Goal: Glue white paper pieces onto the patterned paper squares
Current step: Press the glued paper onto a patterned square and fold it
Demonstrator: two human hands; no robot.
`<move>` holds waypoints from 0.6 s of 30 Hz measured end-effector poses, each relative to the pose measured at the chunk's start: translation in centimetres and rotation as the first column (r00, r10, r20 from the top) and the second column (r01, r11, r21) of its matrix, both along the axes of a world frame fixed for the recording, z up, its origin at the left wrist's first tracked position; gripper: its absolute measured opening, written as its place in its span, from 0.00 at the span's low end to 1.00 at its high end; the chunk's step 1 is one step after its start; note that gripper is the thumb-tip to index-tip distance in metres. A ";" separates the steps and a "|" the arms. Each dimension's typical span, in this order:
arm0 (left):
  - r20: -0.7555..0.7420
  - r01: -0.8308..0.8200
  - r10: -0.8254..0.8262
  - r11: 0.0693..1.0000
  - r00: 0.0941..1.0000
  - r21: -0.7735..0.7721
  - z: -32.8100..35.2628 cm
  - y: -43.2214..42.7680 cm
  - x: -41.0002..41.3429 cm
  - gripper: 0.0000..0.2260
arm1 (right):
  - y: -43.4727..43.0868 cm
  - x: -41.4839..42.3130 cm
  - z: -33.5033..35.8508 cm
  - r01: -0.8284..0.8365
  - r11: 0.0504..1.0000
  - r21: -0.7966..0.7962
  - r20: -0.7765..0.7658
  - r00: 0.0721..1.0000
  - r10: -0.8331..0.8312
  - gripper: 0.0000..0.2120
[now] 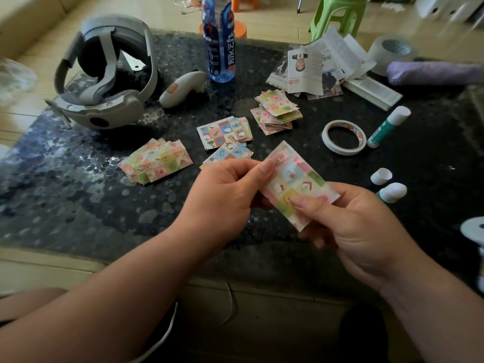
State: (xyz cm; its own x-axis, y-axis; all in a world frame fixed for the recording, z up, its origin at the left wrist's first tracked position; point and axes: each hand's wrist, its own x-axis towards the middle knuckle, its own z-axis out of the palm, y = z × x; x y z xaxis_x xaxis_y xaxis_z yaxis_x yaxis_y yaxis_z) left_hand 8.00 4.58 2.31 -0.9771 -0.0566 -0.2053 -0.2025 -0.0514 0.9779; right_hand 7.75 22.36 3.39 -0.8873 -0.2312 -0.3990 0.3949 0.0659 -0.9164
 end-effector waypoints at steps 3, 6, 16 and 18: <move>-0.038 0.085 -0.094 0.979 0.995 -0.183 0.0 0.0 0.2 0.10 | 0.6 -0.4 0.4 -0.005 0.999 0.051 -0.081 0.997 0.009 0.16; -0.012 0.127 -0.129 0.986 0.992 -0.112 -0.2 0.4 0.4 0.11 | 0.7 -0.3 0.8 -0.041 0.996 0.083 -0.087 0.995 0.048 0.15; 0.208 0.011 -0.069 0.963 0.976 0.270 -1.5 2.4 1.5 0.13 | 0.3 -0.2 -0.1 0.089 0.988 0.125 -0.107 0.991 -0.076 0.09; 0.199 0.036 -0.085 0.971 0.976 0.238 -1.4 2.2 1.4 0.12 | 0.4 -0.2 -0.1 0.094 0.986 0.135 -0.128 0.989 -0.077 0.08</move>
